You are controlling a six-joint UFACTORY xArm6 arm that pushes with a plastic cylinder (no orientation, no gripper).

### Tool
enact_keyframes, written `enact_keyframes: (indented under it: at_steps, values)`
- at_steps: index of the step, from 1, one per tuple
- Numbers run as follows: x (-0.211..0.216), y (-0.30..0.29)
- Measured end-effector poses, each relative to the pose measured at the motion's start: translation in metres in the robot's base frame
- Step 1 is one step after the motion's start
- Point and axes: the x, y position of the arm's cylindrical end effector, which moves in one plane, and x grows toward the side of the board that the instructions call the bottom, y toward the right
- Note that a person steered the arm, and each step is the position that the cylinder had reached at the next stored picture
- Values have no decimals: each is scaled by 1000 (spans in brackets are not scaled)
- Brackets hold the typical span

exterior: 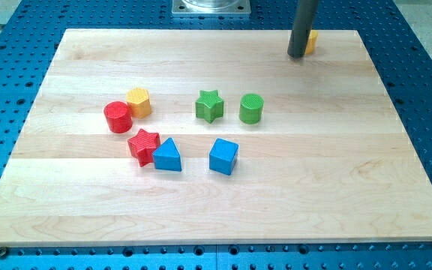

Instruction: Move the green circle left to the heart

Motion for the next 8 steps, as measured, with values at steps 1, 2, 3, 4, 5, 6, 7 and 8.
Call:
enact_keyframes:
  at_steps: [1, 2, 3, 4, 5, 6, 7, 8]
  values:
    - [4, 0]
    - [-6, 10]
    - [-13, 30]
    - [15, 37]
    - [104, 40]
    - [184, 1]
    - [187, -54]
    - [168, -85]
